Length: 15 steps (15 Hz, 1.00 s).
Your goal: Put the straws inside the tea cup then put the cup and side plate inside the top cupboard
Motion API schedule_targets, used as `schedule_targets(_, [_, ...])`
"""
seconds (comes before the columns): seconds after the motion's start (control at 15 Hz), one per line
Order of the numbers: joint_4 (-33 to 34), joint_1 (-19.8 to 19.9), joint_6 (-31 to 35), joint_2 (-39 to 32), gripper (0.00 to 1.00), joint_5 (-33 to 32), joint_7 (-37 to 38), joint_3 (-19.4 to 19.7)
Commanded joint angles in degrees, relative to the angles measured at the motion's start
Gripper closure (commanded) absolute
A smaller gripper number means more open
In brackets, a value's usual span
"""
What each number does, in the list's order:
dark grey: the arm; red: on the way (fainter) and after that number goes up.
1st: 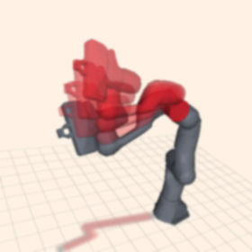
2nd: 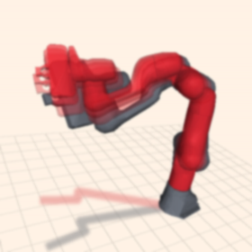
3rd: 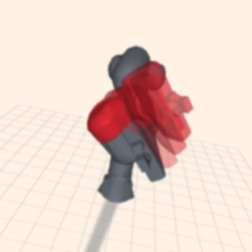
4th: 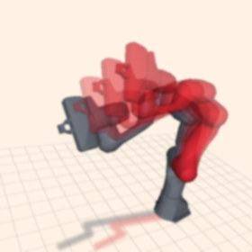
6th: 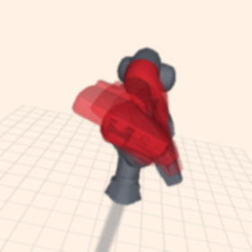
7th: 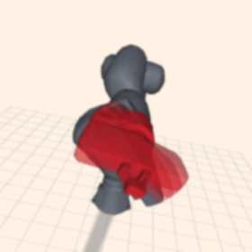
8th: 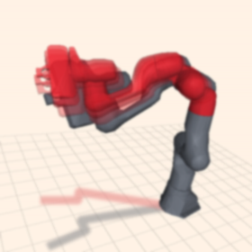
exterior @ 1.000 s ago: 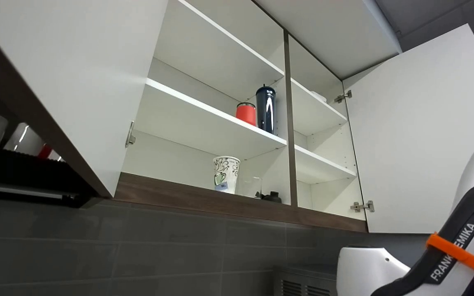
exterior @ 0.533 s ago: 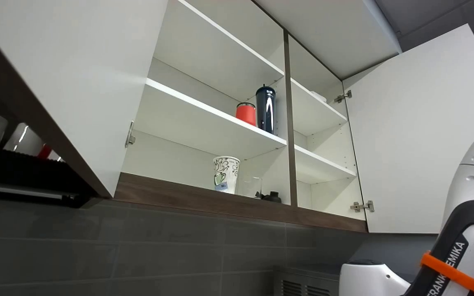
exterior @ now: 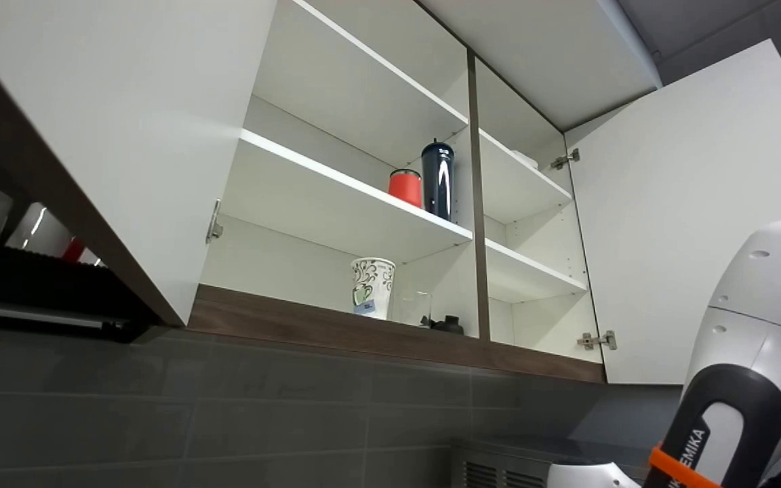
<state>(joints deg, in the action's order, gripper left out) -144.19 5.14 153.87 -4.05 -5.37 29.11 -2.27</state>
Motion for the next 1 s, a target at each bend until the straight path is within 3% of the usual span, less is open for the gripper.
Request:
schedule_targets(0.0, [5.1,-2.1,-0.5,-7.4,0.0,-1.4,-0.9,3.5])
schedule_targets(0.33, [8.7,-3.7,-0.6,-14.1,0.0,-0.6,-6.3,6.4])
schedule_targets(0.8, [11.0,-2.5,1.8,-18.9,0.0,3.1,-14.8,6.3])
schedule_targets(0.93, [11.6,-2.0,1.7,-19.8,0.05,3.9,-16.8,6.2])
